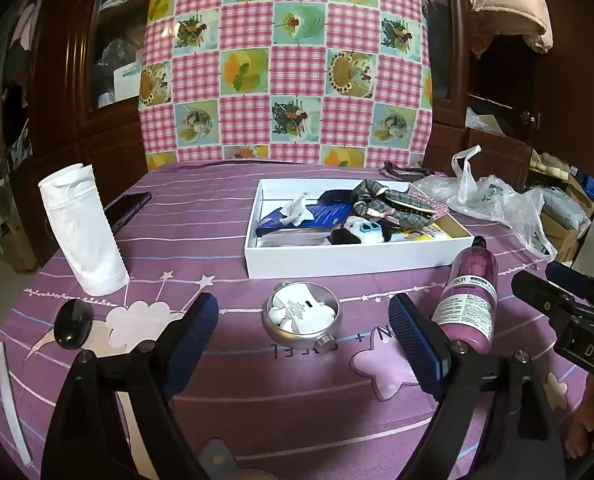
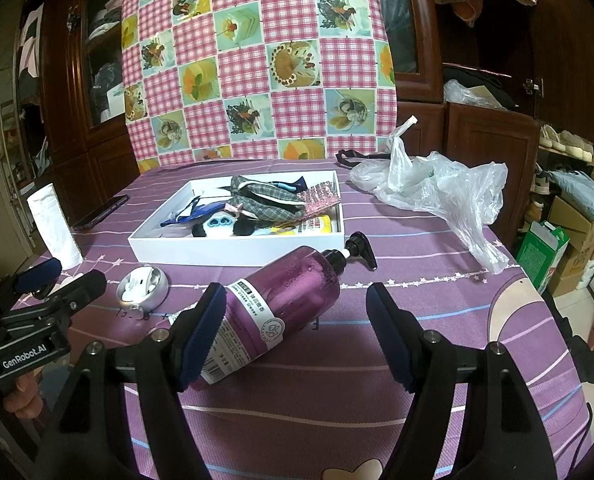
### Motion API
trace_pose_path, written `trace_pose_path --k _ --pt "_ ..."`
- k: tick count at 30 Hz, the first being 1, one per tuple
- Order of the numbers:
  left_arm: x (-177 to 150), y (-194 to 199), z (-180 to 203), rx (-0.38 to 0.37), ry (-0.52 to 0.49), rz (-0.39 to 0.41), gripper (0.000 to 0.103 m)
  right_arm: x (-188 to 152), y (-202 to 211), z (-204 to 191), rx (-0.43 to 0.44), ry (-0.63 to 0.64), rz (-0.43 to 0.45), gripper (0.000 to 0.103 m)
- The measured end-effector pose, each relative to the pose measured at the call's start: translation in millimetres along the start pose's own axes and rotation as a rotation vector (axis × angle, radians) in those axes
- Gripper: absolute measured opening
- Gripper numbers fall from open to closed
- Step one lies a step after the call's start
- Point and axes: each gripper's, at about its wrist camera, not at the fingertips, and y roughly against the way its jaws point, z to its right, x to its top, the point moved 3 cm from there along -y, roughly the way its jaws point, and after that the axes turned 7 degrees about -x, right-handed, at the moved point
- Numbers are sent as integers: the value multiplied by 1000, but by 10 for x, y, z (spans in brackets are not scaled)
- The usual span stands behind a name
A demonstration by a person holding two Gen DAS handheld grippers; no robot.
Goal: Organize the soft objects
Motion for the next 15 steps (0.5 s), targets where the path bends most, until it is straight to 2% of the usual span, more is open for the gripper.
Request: trace_pose_path --k 15 --pt "-6 29 31 10 -11 8 88 -3 1 -1 0 -1 1 74"
